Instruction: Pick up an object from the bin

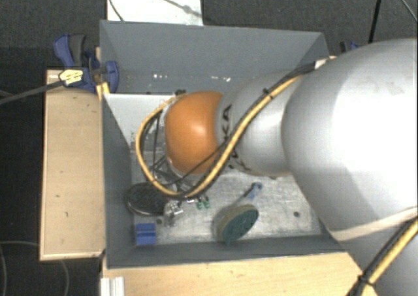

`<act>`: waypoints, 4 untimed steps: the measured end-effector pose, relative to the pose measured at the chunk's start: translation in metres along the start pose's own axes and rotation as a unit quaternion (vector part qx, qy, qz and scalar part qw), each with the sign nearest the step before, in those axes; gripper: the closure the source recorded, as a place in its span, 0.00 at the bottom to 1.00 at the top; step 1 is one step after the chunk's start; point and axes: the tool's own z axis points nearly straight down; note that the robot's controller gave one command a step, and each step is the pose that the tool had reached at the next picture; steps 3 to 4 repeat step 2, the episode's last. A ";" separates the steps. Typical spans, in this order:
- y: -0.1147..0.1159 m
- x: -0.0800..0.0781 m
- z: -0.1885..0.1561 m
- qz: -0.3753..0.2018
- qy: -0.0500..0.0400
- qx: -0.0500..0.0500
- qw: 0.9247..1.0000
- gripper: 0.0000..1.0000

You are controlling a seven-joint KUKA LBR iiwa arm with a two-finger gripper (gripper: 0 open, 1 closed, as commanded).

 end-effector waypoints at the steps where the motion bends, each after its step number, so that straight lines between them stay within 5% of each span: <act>1: -0.001 0.000 -0.001 0.003 0.001 0.000 1.000 1.00; 2: -0.021 0.041 -0.156 -0.082 -0.001 0.001 0.997 1.00; 4: -0.021 0.041 -0.156 -0.082 -0.001 0.001 0.997 1.00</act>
Offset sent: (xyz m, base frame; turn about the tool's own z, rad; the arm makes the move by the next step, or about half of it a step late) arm 0.0000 0.0000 0.0000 0.0000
